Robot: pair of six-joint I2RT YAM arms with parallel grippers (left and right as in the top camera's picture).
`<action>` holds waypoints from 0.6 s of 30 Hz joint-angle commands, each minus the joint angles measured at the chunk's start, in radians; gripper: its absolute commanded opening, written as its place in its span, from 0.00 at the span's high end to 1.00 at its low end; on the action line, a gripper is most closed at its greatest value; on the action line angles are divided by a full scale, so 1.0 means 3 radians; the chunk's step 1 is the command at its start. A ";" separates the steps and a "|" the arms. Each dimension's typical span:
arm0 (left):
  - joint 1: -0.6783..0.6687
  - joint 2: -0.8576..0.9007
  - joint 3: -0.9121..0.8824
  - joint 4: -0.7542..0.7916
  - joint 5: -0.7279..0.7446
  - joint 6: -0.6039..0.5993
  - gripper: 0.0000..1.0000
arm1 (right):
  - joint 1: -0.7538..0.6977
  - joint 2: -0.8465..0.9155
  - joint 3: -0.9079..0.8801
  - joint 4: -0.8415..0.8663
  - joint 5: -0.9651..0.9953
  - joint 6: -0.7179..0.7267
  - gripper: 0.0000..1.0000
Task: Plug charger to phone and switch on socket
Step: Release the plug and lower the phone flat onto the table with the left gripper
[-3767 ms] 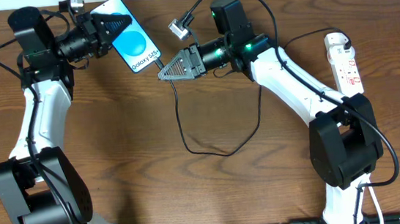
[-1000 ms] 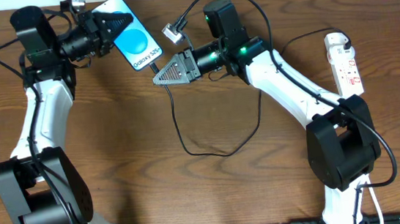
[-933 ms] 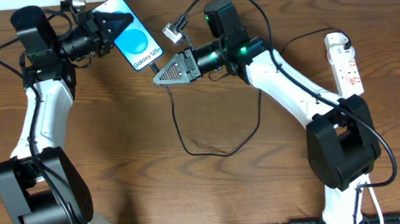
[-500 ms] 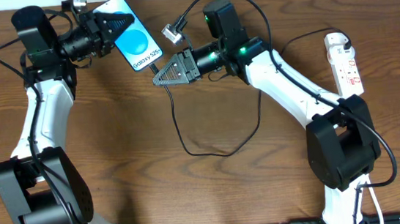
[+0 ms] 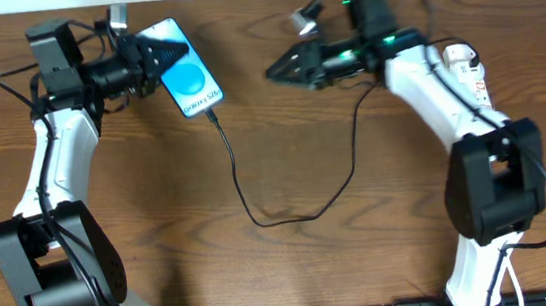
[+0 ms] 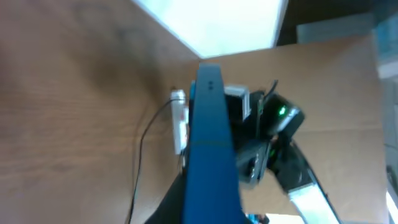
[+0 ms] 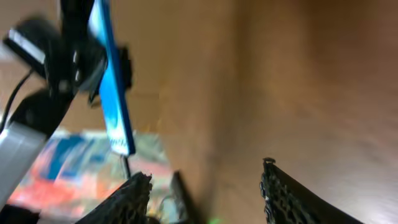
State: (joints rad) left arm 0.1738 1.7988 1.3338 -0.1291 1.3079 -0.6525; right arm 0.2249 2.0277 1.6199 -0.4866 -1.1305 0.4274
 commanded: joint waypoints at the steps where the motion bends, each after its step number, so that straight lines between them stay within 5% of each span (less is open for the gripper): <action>1: -0.0083 -0.0004 0.0039 -0.0613 -0.0361 0.0837 0.92 | -0.0064 -0.0046 0.0028 -0.0132 0.0504 -0.0266 0.41; 5: -0.0361 0.0032 0.0039 -0.1202 -0.1031 0.1245 0.93 | -0.0046 -0.0046 0.0032 -0.0350 0.1002 -0.0467 0.39; 18: -0.0619 0.0746 0.0056 -0.1302 -0.1120 0.1624 0.92 | 0.0065 -0.0046 0.0861 -0.1623 0.2028 -0.1157 0.37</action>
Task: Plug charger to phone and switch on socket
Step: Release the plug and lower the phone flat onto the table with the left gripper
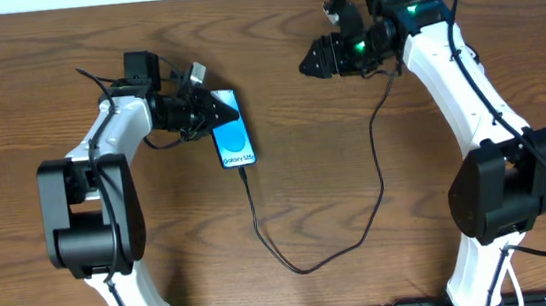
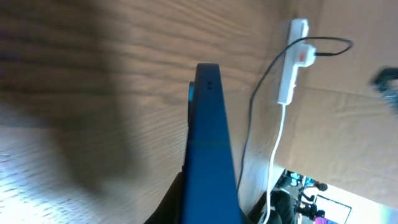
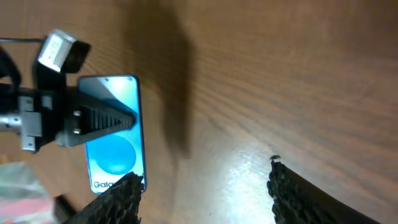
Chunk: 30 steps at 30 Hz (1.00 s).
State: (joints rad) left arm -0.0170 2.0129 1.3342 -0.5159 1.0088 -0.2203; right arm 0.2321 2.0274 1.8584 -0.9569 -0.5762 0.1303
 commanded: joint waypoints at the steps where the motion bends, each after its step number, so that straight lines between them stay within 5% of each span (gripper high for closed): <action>1: 0.0017 0.0041 0.0055 -0.0013 -0.0278 0.0155 0.93 | 0.0046 -0.0045 0.0066 -0.0072 0.0181 -0.0167 0.36; 6: 0.0015 0.0043 0.0052 -0.0010 -0.0727 0.0056 0.92 | 0.0090 -0.0045 0.0062 -0.0112 0.0181 -0.0167 0.36; 27: -0.0108 0.0305 0.0022 0.0017 -0.0739 -0.0234 0.93 | 0.0170 -0.0045 0.0061 -0.0189 0.0270 -0.0167 0.37; 30: -0.0108 0.0305 0.0022 0.0013 -0.0815 -0.0233 0.78 | 0.0174 -0.0045 0.0061 -0.0188 0.0268 -0.0167 0.37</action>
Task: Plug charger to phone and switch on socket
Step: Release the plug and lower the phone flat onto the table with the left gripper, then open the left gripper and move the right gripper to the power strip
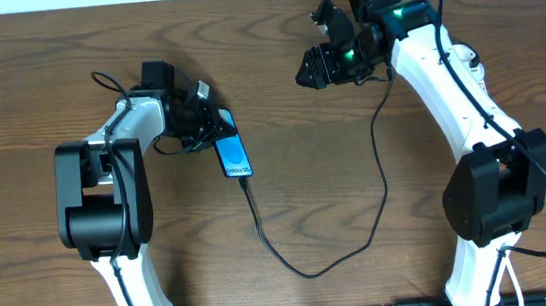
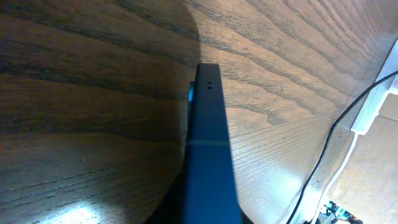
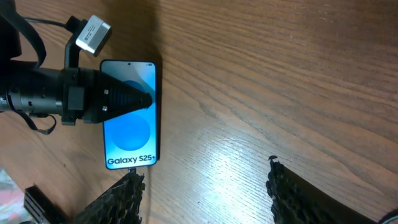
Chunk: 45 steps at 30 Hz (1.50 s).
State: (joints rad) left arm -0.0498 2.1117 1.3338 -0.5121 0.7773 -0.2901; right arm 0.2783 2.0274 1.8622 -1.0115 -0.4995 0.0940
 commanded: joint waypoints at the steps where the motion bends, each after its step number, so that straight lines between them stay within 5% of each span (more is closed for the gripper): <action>1: 0.0001 -0.0024 0.0023 0.0001 -0.0043 0.0000 0.74 | 0.0023 -0.0045 0.0048 -0.0005 0.0013 -0.0046 0.37; 4: 0.0003 -0.0024 0.0024 0.0003 -0.0125 0.0000 0.59 | 0.0023 -0.0045 0.0048 -0.0005 0.0013 -0.0047 0.37; 13: 0.0003 -0.0024 0.0024 -0.0038 -0.0828 0.0000 0.35 | 0.0038 -0.0045 0.0048 -0.0083 0.0013 -0.0149 0.36; 23: 0.0003 -0.0024 0.0024 -0.0088 -0.1064 0.0000 0.29 | 0.0038 -0.0045 0.0048 -0.0134 0.0014 -0.0158 0.38; 26: 0.0013 -0.0043 0.0039 -0.0117 -0.1082 -0.0005 0.16 | 0.0038 -0.0045 0.0048 -0.0144 0.0014 -0.0158 0.39; 30: 0.0098 -0.0262 0.0167 -0.0423 -0.1342 0.0003 0.15 | 0.0038 -0.0045 0.0048 -0.0146 0.0014 -0.0158 0.40; 36: 0.0308 -0.0905 0.0178 -0.0553 -0.1403 0.0001 0.15 | 0.0008 -0.0089 0.0052 -0.0144 0.0013 -0.0156 0.58; 41: 0.0467 -0.1592 0.0178 -0.0633 -0.1400 -0.0127 0.15 | -0.0219 -0.0310 0.0052 -0.0148 0.0013 -0.0156 0.99; 45: 0.0481 -0.1953 0.0177 -0.0712 -0.1425 -0.0123 0.14 | -0.0534 -0.0548 0.0052 -0.0170 0.0025 -0.0156 0.99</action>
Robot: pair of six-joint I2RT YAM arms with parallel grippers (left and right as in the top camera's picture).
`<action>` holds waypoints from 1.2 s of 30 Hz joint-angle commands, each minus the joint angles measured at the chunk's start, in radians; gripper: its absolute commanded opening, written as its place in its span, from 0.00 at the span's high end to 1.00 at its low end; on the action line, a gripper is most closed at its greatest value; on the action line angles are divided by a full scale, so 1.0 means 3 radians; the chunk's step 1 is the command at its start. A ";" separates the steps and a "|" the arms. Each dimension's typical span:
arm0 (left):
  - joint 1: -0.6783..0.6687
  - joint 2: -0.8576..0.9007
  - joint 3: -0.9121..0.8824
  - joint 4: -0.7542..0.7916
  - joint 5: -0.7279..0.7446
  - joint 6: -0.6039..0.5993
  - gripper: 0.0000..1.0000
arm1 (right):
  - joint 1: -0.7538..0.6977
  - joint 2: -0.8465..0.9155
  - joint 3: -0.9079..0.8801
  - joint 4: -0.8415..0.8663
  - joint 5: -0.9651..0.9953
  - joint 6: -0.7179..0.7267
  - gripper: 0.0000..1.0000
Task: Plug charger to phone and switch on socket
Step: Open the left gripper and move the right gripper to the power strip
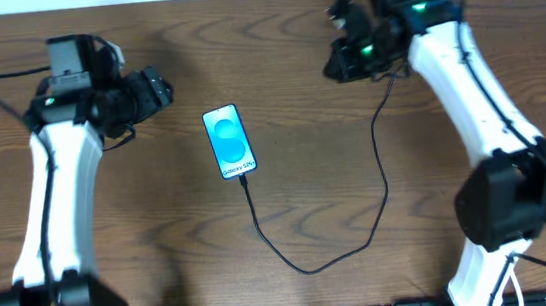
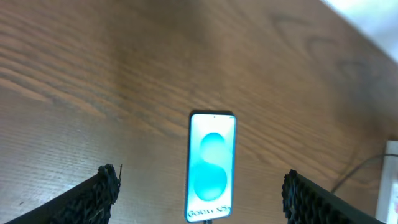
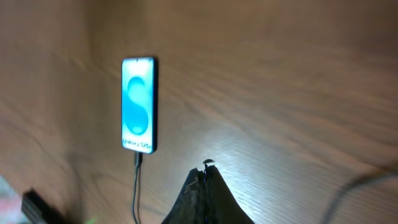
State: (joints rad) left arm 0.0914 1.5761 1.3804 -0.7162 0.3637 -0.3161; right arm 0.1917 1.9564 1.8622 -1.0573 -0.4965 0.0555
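The phone lies flat on the table, its blue screen up, and also shows in the wrist views. A black charger cable is plugged into its lower end, loops toward me and runs up to the right. My left gripper hangs open to the phone's left, apart from it, with its fingers spread wide. My right gripper is shut on nothing at the back right, and its fingertips are pressed together. The socket strip shows only as a white edge.
The brown wooden table carries only the phone and the cable. My right arm crosses the back right corner and covers the socket's place in the overhead view. A dark rail runs along the front edge.
My left gripper has let go of the phone, opened, and now stands to the left of it. The phone lies flat. My right gripper, open then, is now shut and sits slightly further right.
At first my left gripper held the phone up at the back left with the cable in it, and the right gripper was open nearby. The phone then stood lower and nearer the middle, then on edge at the table. Now it rests flat, released.
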 commanded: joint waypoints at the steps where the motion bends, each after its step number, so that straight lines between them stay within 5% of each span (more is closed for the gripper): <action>1: 0.0010 -0.0198 0.0022 -0.0033 -0.0047 -0.0037 0.14 | -0.0291 -0.0336 0.0052 -0.0027 0.0022 -0.0027 0.99; 10: 0.0010 -0.0243 0.0019 -0.0031 -0.0047 -0.0037 0.14 | -0.1474 -0.0458 -0.0001 -0.0437 -0.0032 -0.0153 0.99; 36: 0.0010 -0.0243 0.0019 -0.0031 -0.0047 -0.0037 0.14 | -0.2057 -0.0192 -0.0362 -0.0285 0.0114 -0.0028 0.99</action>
State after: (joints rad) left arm 0.0914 1.5074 1.3804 -0.7254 0.3599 -0.3183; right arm -0.3878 1.8973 1.7687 -1.1606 -0.4652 0.0444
